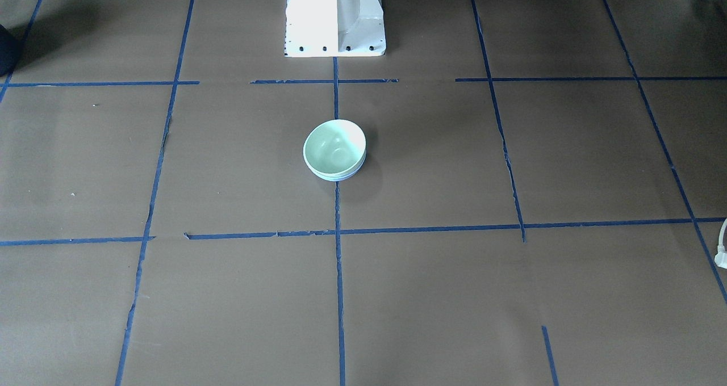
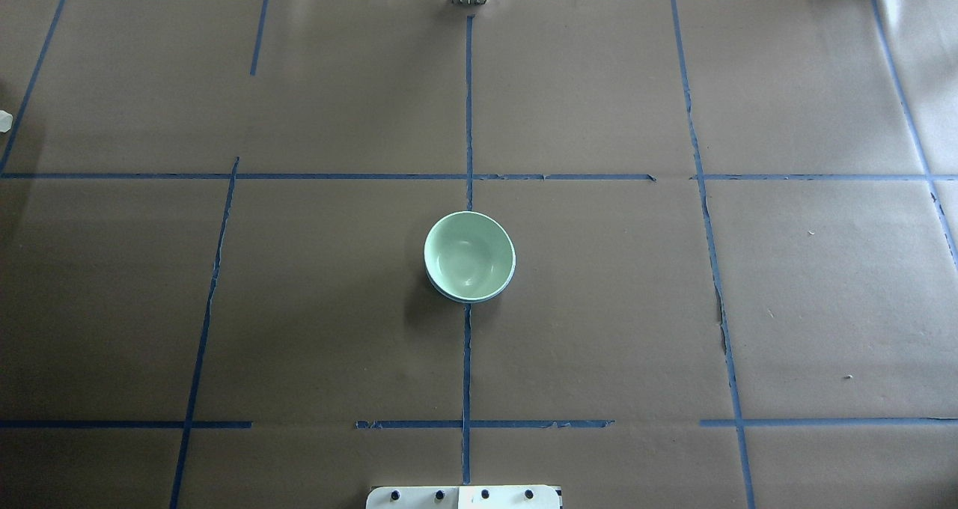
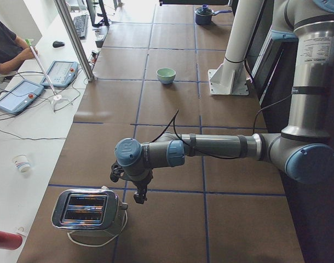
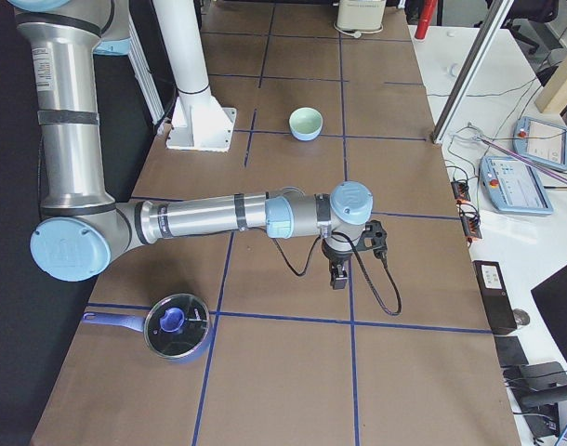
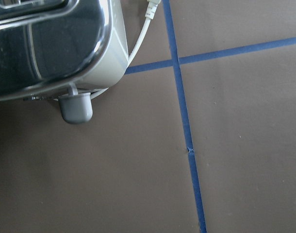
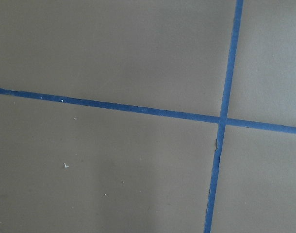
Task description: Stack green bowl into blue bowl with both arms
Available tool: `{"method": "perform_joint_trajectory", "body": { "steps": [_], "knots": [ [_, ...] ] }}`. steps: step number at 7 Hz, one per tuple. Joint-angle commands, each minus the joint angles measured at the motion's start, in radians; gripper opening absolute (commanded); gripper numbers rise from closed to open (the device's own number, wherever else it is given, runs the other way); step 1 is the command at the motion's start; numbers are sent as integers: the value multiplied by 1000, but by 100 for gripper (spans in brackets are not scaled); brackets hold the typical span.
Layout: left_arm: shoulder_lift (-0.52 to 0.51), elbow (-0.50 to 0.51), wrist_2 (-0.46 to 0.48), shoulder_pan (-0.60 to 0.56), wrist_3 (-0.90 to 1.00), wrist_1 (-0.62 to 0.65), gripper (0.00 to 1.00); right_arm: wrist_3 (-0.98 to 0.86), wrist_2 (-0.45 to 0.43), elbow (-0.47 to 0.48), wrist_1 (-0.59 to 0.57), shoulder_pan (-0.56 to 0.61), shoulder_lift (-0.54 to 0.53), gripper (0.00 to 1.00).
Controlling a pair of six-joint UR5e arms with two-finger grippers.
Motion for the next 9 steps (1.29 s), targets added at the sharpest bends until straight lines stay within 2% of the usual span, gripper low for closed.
{"method": "perform_joint_trajectory", "body": {
  "steps": [1,4,5,9],
  "knots": [
    [4,-3,-1,-1,-3,2,100,24,10,1,64,15,-31,100],
    [6,-6,1,-1,-9,2,100,7,5,-11,72,48,-125,100],
    [6,-2,1,1,-9,0,100,1,12,-39,73,77,-126,100],
    [8,3,1,1,-2,-1,100,-29,-1,-41,73,92,-125,100]
  ]
}}
